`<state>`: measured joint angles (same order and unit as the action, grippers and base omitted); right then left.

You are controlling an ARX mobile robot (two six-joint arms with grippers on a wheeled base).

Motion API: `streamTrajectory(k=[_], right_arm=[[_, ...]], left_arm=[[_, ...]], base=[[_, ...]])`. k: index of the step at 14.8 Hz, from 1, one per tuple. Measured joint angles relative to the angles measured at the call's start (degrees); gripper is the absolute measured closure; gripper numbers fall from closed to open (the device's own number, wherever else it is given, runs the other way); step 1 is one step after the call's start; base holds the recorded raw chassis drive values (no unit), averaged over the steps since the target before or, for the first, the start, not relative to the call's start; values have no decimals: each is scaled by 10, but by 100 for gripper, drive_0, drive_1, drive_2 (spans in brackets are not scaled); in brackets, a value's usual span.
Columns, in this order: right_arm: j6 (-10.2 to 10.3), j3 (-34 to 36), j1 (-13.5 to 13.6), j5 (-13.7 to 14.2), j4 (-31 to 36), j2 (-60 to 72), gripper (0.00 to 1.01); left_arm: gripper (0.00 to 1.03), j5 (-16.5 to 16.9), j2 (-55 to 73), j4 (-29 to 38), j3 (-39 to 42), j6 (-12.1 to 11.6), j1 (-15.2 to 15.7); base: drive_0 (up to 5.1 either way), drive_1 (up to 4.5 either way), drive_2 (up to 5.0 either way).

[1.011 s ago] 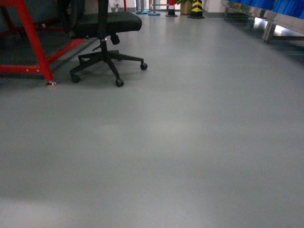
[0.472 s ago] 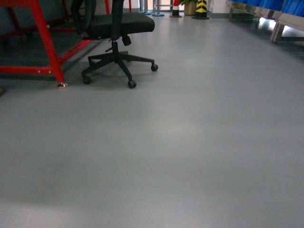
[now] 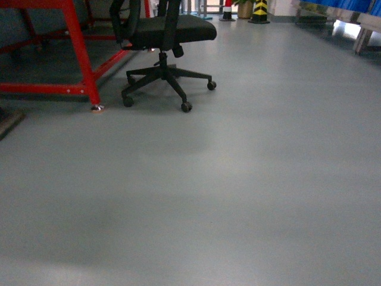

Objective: Pick capacitor and pack into box

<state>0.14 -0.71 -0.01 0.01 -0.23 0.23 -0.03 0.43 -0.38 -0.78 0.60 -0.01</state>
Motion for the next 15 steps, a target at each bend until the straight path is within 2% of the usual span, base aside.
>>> streamTrajectory(k=[9, 15], right_arm=[[0, 0, 0, 0, -1, 0, 3], [0, 0, 0, 0, -2, 0, 3]], left_arm=[[59, 1, 0, 0, 0, 0, 0], [59, 0, 0, 1, 0, 0, 0]], base=[[-488, 340, 131], [-501, 238, 238]])
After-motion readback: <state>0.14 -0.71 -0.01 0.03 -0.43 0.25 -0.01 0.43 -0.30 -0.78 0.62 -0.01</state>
